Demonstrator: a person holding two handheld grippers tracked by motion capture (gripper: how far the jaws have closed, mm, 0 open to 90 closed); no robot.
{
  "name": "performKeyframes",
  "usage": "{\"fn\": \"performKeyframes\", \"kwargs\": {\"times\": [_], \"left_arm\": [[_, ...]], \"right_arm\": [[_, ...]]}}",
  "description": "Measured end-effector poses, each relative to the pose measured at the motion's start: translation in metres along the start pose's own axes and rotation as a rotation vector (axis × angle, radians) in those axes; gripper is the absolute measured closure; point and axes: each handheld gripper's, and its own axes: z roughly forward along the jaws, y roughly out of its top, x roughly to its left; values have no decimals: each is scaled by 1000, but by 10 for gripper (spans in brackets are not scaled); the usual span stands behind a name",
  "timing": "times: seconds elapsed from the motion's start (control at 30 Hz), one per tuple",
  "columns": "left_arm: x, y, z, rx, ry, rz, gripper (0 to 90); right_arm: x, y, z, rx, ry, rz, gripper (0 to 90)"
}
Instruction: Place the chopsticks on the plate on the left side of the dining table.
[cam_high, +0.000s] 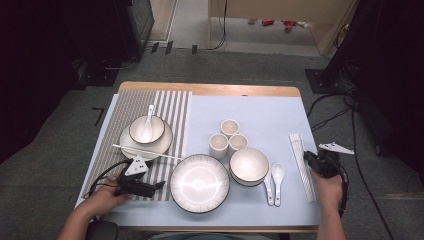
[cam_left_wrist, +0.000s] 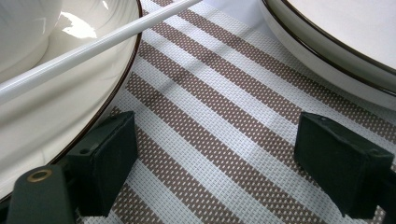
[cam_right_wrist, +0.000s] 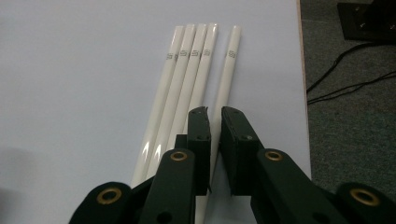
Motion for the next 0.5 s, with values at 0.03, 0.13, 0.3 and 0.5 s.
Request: {"fn": "performKeyframes", "kwargs": {"times": [0.03, 0.13, 0.3, 0.5], "left_arm": [[0, 0, 0, 0, 0, 0, 138], [0, 0, 0, 0, 0, 0, 138], [0, 0, 0, 0, 0, -1, 138], [0, 0, 0, 1, 0, 1, 138]], "right_arm": [[0, 0, 0, -1, 2, 1, 823], [-1, 0, 0, -3, 5, 9, 825], [-1, 3, 3, -6, -4, 3, 831], [-2, 6, 6, -9, -9, 1, 832]]}}
